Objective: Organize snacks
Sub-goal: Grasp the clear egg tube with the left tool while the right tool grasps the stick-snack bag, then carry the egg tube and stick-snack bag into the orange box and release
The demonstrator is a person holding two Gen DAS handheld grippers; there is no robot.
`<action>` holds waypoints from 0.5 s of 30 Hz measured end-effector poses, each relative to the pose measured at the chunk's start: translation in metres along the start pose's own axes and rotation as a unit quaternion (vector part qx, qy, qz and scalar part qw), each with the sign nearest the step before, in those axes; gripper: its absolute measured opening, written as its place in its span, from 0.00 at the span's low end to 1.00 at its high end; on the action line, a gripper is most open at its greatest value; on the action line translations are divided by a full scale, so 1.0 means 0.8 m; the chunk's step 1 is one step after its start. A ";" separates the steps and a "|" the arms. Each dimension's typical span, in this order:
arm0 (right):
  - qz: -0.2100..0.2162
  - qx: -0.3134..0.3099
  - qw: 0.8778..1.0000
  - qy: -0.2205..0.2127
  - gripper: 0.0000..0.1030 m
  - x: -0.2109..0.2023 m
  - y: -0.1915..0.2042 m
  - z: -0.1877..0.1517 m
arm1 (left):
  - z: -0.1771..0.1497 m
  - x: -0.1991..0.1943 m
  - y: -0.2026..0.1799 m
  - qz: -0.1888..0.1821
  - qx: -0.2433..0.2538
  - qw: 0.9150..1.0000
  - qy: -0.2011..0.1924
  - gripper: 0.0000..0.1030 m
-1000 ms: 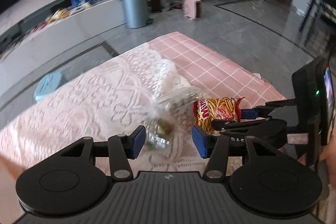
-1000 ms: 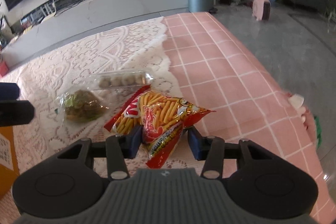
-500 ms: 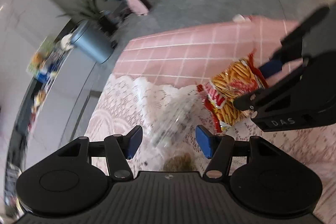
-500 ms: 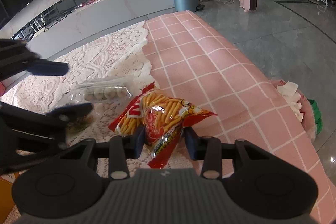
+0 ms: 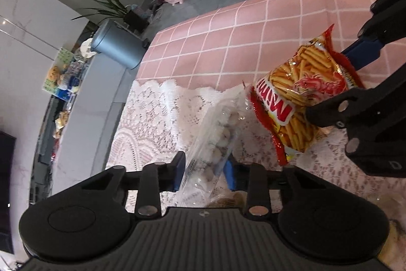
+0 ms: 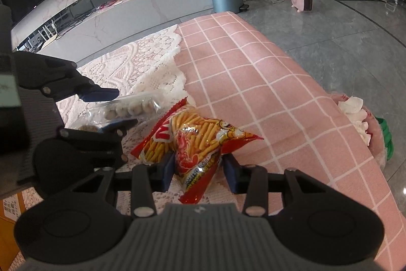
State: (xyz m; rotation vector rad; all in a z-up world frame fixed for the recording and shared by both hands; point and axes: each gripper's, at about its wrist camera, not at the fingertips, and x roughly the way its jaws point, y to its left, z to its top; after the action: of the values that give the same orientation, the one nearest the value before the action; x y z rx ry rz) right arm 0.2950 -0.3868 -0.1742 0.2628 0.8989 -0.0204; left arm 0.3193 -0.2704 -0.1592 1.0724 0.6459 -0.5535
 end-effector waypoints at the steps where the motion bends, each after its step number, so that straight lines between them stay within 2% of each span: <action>1: 0.000 -0.001 1.000 0.000 0.39 0.000 0.000 0.000 | 0.000 0.000 -0.001 0.004 -0.003 1.000 0.002 0.26; 8: -0.001 -0.008 1.000 -0.012 0.36 -0.005 0.003 0.000 | -0.002 -0.024 0.012 0.027 -0.048 0.998 -0.014 0.18; 13: -0.009 -0.002 1.000 -0.029 0.34 -0.016 -0.001 0.001 | -0.004 -0.062 0.040 0.026 -0.118 0.992 -0.027 0.18; 15: -0.028 0.000 0.999 -0.037 0.34 -0.020 -0.004 0.000 | -0.010 -0.087 0.047 0.022 -0.146 0.988 -0.038 0.18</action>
State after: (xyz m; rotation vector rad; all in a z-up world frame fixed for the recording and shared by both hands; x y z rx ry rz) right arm 0.2846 -0.3913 -0.1621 0.2358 0.8326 -0.0815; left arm 0.2960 -0.2419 -0.0888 0.7857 0.6129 -0.4433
